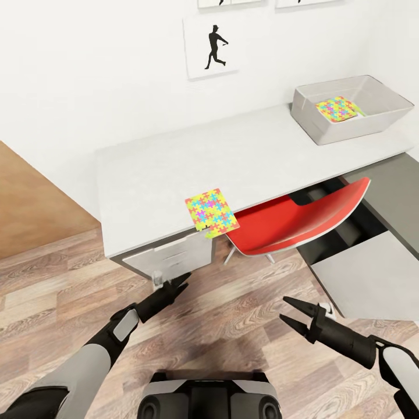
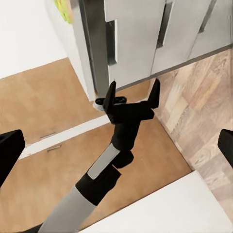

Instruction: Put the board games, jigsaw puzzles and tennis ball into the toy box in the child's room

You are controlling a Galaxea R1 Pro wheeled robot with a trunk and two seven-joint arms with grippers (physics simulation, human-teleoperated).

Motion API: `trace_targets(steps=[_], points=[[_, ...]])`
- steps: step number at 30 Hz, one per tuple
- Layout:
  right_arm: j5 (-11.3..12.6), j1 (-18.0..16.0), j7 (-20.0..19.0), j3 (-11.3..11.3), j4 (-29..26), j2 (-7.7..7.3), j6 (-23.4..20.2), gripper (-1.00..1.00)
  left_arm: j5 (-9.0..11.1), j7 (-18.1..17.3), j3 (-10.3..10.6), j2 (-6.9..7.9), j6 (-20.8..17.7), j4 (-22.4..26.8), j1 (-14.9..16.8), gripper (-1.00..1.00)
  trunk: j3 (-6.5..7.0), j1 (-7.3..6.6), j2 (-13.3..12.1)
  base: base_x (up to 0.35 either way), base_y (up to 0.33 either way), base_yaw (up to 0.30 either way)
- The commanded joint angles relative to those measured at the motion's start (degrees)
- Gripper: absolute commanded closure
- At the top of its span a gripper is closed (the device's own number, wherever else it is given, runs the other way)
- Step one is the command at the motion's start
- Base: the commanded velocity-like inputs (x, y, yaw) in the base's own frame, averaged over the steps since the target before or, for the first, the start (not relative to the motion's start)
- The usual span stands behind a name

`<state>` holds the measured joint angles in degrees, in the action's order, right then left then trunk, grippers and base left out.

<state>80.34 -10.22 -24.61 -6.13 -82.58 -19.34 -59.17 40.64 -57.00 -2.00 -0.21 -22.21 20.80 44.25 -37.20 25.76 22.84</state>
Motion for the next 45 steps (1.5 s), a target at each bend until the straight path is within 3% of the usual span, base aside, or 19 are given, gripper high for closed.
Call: trace_targets(steps=[1, 6, 12, 45], points=[[-0.5, 0.0, -0.5, -0.2, 0.3, 0.0, -0.2, -1.0, -0.2, -0.5, -0.2, -0.02, -0.9, 0.0, 0.0, -1.0, -0.06, 0.03, 0.1, 0.0, 0.0, 0.0], [-0.6, 0.0, -0.8, -1.2, 2.0, -0.08, -0.3, -1.0, -1.7, -2.1, 0.0, -0.01, -1.3, 0.0, 0.0, -1.0, -0.06, 0.03, 0.1, 0.001, -0.005, 0.0], [-0.7, 0.0, -1.0, -1.8, 3.9, -0.19, -0.3, -1.0, -1.8, -4.0, 0.1, -0.02, -1.4, -0.1, 0.0, -1.0, -0.06, 0.03, 0.1, 0.041, -0.076, 0.0], [-0.7, 0.0, -1.1, -3.6, 7.2, -0.45, -0.4, -1.0, -1.9, -4.2, 0.2, 0.04, -1.3, 0.0, 0.0, -1.0, -0.06, 0.03, 0.1, 0.029, -0.013, 0.0]])
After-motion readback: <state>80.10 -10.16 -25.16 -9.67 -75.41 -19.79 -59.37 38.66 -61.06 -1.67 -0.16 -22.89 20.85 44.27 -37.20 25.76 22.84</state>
